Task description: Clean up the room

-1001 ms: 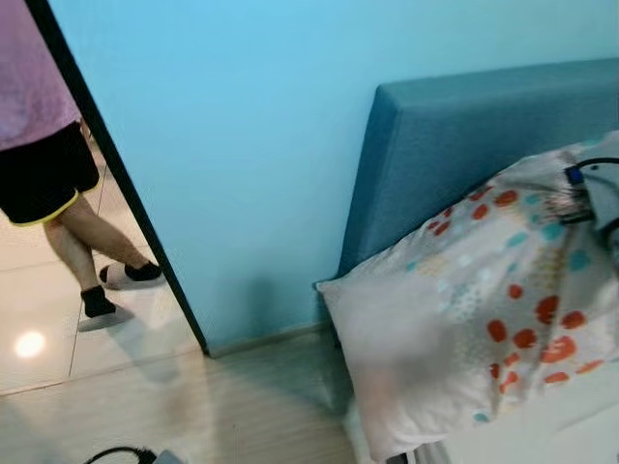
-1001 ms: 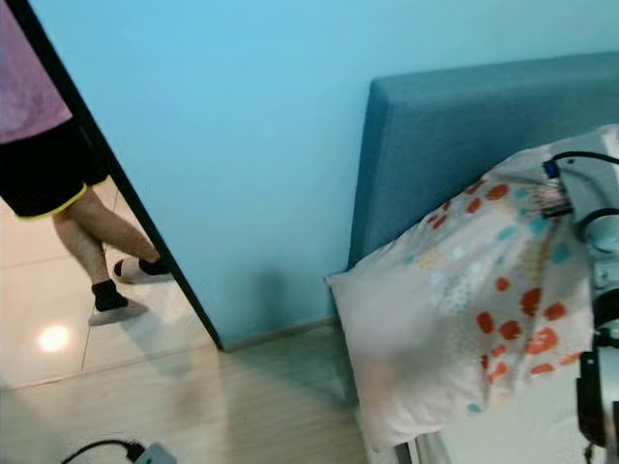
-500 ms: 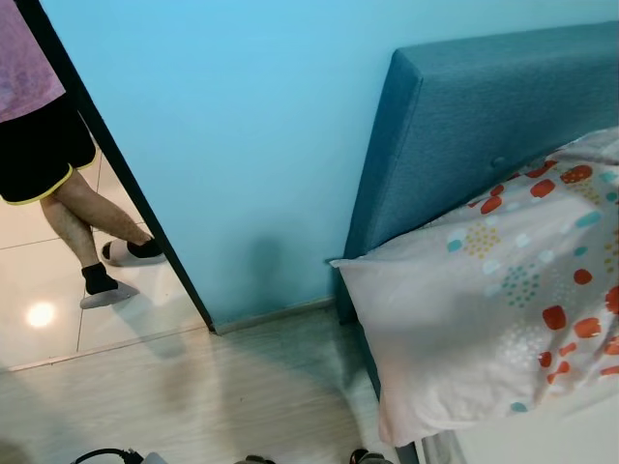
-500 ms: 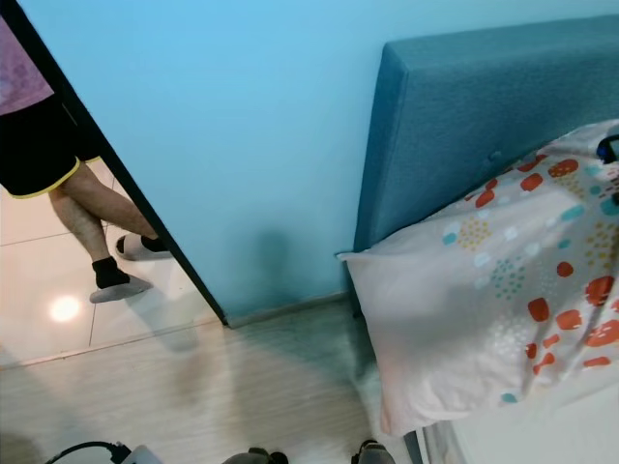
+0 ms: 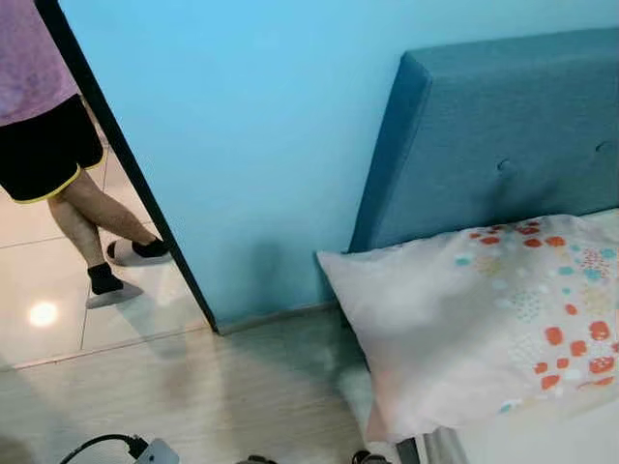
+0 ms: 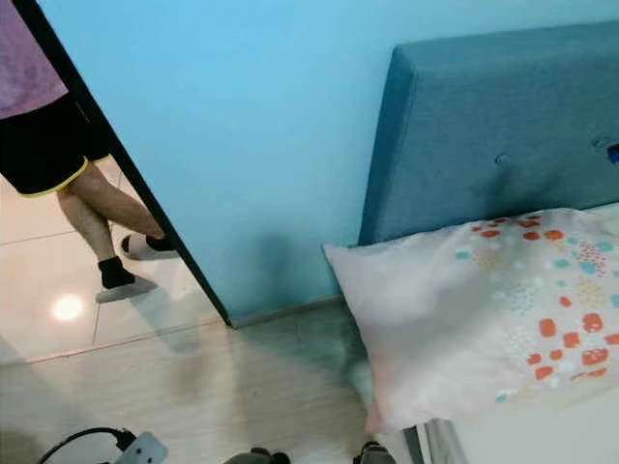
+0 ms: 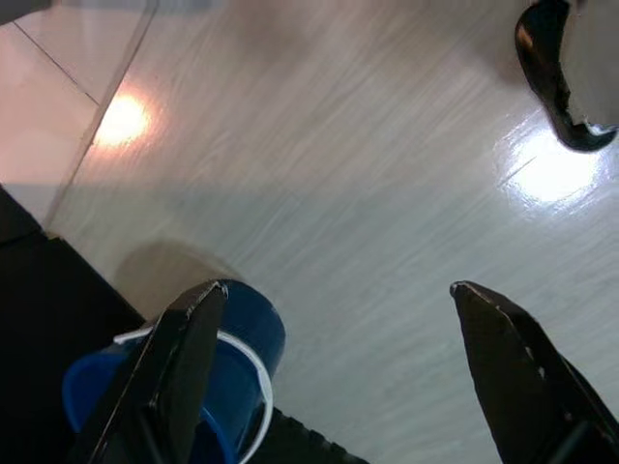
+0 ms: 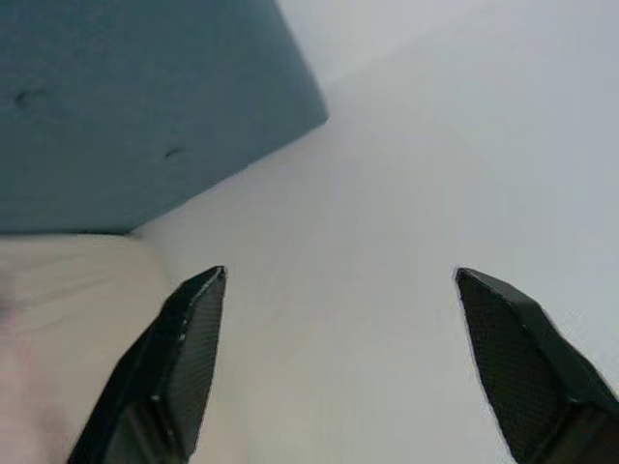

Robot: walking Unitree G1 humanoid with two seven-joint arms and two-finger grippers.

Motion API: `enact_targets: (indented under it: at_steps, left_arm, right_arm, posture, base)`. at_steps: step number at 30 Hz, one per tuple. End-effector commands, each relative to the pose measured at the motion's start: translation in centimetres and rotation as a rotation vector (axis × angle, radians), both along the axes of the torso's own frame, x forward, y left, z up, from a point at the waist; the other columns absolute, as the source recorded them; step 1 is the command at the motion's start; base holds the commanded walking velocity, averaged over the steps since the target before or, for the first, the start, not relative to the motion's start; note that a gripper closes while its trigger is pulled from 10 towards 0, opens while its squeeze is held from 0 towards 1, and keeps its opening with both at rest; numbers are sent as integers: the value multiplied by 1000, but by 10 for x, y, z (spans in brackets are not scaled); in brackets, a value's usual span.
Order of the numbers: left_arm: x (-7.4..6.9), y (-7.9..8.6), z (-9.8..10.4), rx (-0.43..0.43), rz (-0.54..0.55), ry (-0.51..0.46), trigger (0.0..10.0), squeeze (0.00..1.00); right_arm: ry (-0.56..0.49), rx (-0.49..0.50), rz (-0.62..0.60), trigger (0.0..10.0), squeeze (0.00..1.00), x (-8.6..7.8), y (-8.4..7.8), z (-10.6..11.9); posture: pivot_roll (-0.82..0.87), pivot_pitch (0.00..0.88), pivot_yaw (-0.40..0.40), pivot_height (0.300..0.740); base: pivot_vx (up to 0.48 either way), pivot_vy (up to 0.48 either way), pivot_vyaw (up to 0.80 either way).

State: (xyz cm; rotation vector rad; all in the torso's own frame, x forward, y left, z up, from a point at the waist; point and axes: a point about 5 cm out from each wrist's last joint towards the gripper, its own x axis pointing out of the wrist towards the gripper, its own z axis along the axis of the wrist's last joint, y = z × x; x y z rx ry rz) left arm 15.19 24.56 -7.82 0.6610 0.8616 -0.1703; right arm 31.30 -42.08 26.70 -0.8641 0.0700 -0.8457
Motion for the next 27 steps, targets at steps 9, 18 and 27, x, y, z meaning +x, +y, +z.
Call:
enact_targets:
  at_steps: [9, 18, 27]
  left_arm:
    - [23, -11, 4, -43, 62, -31, 10000, 0]
    - [66, -17, 24, -134, 154, -132, 10000, 0]
    - [62, -21, 20, -139, 174, -97, 10000, 0]
  right_arm:
    - [-37, 635, 145, 10000, 0, 8, 43, -114]
    - [3, 889, 99, 10000, 0, -13, 83, -195]
    - [66, 1062, 256, 10000, 0, 1, 137, -216]
  posture:
    - [64, 94, -17, 740]
    - [-1, 0, -28, 740]
    - [-4, 0, -26, 740]
  base:
    - [0, 0, 0]
    - [0, 0, -594]
    - [0, 0, -651]
